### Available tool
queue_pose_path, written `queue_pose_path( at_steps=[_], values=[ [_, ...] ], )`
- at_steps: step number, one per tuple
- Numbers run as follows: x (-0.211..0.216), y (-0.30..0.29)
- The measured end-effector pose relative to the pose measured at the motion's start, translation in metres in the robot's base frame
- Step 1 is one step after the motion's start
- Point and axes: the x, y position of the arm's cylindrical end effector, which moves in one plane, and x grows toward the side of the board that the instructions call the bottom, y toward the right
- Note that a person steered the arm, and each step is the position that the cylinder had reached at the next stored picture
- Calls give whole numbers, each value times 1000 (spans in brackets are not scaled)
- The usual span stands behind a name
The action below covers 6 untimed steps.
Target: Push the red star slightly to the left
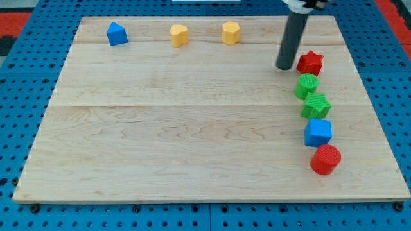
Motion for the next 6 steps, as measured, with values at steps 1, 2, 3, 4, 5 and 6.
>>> queue_pose_path(
  at_steps=[1,2,3,4,5,6],
  values=[
    [-38,-5],
    [-60,56],
    [-24,117],
    [7,109],
    [13,86],
    [4,72]
  ],
)
